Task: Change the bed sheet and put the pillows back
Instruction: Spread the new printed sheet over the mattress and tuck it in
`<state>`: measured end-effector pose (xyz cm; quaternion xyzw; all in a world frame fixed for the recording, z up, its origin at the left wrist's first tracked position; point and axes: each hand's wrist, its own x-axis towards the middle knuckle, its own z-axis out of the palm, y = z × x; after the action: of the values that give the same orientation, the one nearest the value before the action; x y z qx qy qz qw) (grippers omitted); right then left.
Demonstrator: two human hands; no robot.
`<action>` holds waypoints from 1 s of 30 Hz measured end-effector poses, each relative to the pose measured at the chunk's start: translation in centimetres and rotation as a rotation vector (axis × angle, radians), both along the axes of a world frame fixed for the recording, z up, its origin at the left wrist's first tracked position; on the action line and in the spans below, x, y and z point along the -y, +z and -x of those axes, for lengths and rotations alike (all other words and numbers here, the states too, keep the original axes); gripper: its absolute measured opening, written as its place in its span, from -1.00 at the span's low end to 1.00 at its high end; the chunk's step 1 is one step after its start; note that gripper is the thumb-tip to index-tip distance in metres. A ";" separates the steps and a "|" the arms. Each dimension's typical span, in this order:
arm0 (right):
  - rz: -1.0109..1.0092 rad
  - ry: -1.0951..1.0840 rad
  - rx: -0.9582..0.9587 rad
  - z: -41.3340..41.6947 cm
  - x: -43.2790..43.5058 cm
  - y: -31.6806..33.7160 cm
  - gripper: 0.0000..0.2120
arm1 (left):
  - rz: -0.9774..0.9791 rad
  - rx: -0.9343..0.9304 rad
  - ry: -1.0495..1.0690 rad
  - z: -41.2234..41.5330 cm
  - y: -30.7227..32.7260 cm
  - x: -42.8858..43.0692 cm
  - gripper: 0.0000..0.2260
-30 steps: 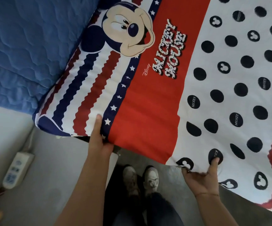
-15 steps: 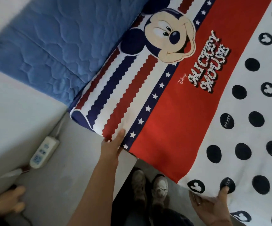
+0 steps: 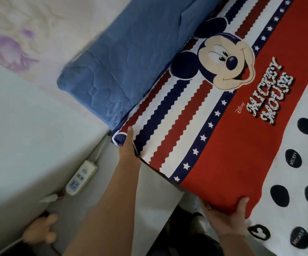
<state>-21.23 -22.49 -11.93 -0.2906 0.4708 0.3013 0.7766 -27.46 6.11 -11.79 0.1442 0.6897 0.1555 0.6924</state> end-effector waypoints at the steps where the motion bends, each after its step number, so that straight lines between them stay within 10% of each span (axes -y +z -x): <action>1: -0.001 -0.009 0.022 0.1 -0.3 -0.2 0.34 | 0.001 0.041 0.019 0.4 0.2 -0.1 -0.23; 9: 0.086 -0.020 0.046 0.5 -0.9 -0.1 0.23 | -0.061 0.342 -0.048 1.0 -0.2 -1.4 -0.55; 18: 0.127 0.008 0.011 1.2 -1.3 -1.3 0.34 | -0.113 0.448 -0.077 2.1 -1.8 -2.1 -0.45; 25: 0.207 0.064 -0.022 1.6 -1.9 -2.5 0.26 | -0.222 -0.145 -0.138 2.5 -2.9 -3.2 -0.26; 30: 0.237 0.094 -0.067 1.7 -2.0 -2.2 0.45 | -0.975 -0.682 -0.527 1.8 -0.8 -0.9 -0.42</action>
<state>-22.89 -20.52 -14.12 -0.3917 0.5145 0.2894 0.7058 -29.21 7.01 -12.62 0.6477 0.6624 0.2211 0.3048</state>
